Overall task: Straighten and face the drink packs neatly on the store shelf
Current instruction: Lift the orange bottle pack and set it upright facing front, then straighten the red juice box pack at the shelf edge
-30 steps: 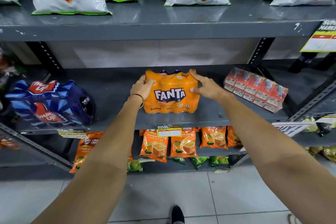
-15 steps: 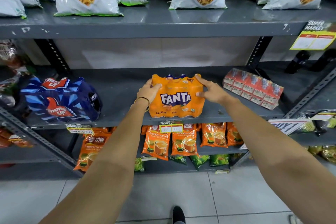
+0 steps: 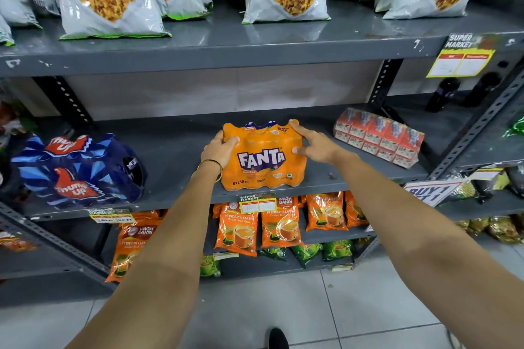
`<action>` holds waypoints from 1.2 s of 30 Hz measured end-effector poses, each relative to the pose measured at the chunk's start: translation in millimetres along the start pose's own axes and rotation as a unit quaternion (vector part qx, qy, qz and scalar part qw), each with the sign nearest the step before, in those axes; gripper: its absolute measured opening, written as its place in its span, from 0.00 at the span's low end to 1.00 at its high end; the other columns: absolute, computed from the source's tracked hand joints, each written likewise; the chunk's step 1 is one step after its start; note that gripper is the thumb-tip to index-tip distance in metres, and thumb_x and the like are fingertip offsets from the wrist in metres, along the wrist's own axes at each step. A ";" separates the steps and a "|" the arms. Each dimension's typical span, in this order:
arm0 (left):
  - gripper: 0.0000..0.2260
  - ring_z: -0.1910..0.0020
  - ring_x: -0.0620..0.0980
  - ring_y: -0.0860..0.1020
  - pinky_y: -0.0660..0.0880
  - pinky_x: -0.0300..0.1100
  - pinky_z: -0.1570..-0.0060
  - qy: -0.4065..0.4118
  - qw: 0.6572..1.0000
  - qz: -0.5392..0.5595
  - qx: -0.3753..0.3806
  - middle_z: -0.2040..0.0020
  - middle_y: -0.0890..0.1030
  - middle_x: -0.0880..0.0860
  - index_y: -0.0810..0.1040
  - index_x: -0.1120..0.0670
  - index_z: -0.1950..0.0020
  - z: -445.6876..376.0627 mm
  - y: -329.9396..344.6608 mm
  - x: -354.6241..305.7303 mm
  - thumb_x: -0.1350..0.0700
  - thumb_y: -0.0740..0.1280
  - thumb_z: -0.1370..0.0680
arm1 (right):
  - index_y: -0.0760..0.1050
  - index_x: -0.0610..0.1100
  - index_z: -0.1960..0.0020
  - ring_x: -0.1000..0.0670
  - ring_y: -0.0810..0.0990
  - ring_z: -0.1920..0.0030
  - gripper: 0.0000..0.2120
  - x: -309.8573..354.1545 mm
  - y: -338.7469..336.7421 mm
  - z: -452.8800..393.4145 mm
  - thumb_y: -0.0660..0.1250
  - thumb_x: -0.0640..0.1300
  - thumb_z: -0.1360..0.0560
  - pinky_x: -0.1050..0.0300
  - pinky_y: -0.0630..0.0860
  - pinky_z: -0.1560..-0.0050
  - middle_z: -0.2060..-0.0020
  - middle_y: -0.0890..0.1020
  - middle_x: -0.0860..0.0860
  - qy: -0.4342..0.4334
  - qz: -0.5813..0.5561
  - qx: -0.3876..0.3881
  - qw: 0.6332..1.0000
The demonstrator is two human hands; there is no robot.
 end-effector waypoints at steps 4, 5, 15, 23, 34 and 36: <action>0.25 0.31 0.61 0.70 0.67 0.58 0.33 0.001 1.000 -0.009 -0.002 0.27 0.69 0.57 0.57 0.50 0.24 1.0 1.5 -1.5 0.44 0.55 0.19 | 0.45 0.52 0.22 0.39 0.63 0.26 0.34 0.6 -0.1 0.7 0.61 0.42 0.20 0.39 0.66 0.30 0.24 0.60 0.44 -0.004 0.000 0.001 1.000; 0.25 0.31 0.61 0.70 0.67 0.58 0.33 0.000 1.000 -0.009 -0.001 0.27 0.69 0.57 0.57 0.50 0.24 0.9 1.6 -1.7 0.44 0.55 0.19 | 0.45 0.52 0.22 0.39 0.64 0.26 0.34 0.2 0.0 0.0 0.61 0.42 0.20 0.40 0.66 0.31 0.24 0.60 0.44 -0.003 -0.001 0.000 1.000; 0.31 0.23 0.59 0.54 0.54 0.58 0.25 0.106 0.976 -0.158 -0.103 0.22 0.56 0.57 0.52 0.56 0.22 -7.1 -0.7 -41.0 0.51 0.61 0.21 | 0.42 0.50 0.22 0.42 0.57 0.23 0.41 -26.5 -29.7 11.9 0.67 0.49 0.24 0.45 0.59 0.26 0.22 0.56 0.45 0.044 -0.128 -0.116 0.984; 0.29 0.22 0.58 0.53 0.55 0.52 0.24 0.216 0.967 -0.129 -0.038 0.22 0.56 0.58 0.53 0.59 0.23 -9.2 101.7 -156.9 0.52 0.59 0.20 | 0.56 0.37 0.24 0.41 0.67 0.28 0.28 -121.7 -115.3 35.9 0.61 0.43 0.21 0.54 0.64 0.32 0.28 0.68 0.41 0.197 -0.210 -0.306 0.908; 0.30 0.25 0.58 0.61 0.59 0.45 0.29 0.081 0.959 -0.189 0.194 0.23 0.60 0.61 0.59 0.62 0.25 -44.8 284.7 -230.1 0.42 0.49 0.18 | 0.61 0.32 0.27 0.44 0.76 0.39 0.26 -246.1 -196.6 24.2 0.55 0.49 0.18 0.53 0.70 0.39 0.40 0.76 0.40 0.336 -0.267 -0.221 0.876; 0.30 0.24 0.59 0.59 0.58 0.46 0.27 0.062 0.965 -0.173 0.186 0.22 0.57 0.60 0.56 0.60 0.23 -56.0 296.4 -234.0 0.41 0.49 0.19 | 0.56 0.33 0.26 0.40 0.74 0.34 0.31 -255.8 -192.5 14.1 0.57 0.52 0.20 0.46 0.71 0.36 0.33 0.74 0.39 0.336 -0.302 -0.198 0.870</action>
Point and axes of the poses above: each hand's wrist, its own z-axis away from the middle knuckle, its own y-axis out of the palm, x = y × z, the point moved 7 cm from there along -z, towards the middle knuckle
